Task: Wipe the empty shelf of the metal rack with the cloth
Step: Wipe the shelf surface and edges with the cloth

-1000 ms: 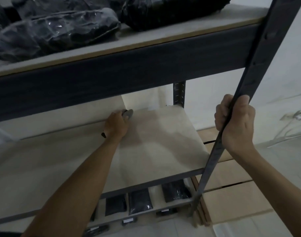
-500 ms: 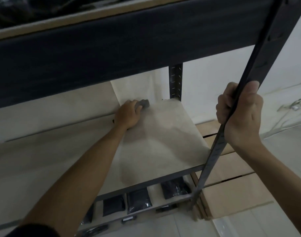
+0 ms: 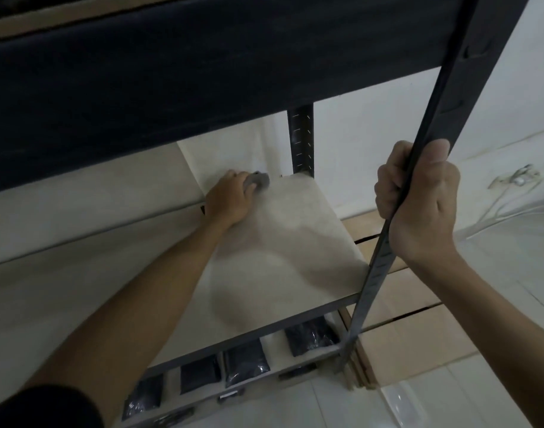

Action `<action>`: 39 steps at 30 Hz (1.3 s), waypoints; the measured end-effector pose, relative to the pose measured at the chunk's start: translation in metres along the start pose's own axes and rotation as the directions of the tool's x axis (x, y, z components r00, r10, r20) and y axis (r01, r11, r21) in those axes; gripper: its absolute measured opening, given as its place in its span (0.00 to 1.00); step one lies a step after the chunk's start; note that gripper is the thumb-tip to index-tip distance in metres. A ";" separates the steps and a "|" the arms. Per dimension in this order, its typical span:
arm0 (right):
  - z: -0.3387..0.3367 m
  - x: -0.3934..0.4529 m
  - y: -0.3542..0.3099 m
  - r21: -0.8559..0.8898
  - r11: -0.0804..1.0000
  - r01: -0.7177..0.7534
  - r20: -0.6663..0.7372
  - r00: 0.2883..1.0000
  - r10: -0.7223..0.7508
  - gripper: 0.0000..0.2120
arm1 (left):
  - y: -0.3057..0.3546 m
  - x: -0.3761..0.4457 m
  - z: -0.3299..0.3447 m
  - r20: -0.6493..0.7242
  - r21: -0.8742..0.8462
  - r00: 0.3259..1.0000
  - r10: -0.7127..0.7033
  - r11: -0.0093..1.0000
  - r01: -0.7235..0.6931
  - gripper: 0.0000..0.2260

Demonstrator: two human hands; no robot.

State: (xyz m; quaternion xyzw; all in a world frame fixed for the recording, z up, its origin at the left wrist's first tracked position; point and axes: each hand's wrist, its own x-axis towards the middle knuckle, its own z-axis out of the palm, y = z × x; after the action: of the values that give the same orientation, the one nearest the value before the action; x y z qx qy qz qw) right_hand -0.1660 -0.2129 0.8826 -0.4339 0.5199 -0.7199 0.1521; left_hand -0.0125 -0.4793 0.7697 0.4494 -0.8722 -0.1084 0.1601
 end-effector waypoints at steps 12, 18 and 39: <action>0.002 0.001 0.000 0.010 1.000 -0.016 -0.016 1.000 0.016 0.36 | 0.041 0.032 -0.001 0.098 -0.207 0.981 0.170 0.967 -0.147 0.11; 0.003 0.002 0.001 0.019 1.000 -0.007 -0.026 1.000 0.008 0.35 | 0.049 0.010 0.012 0.247 -0.291 0.881 0.404 0.898 -0.330 0.14; 0.003 0.003 0.003 0.008 1.000 -0.008 -0.022 1.000 0.008 0.31 | 0.067 0.036 0.006 0.135 -0.340 0.835 0.533 0.817 -0.466 0.12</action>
State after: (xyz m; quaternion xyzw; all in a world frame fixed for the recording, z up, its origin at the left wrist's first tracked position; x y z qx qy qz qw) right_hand -0.1659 -0.2178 0.8817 -0.4234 0.5202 -0.7262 0.1509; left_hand -0.0844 -0.4699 0.7932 0.1591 -0.9461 -0.2399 0.1486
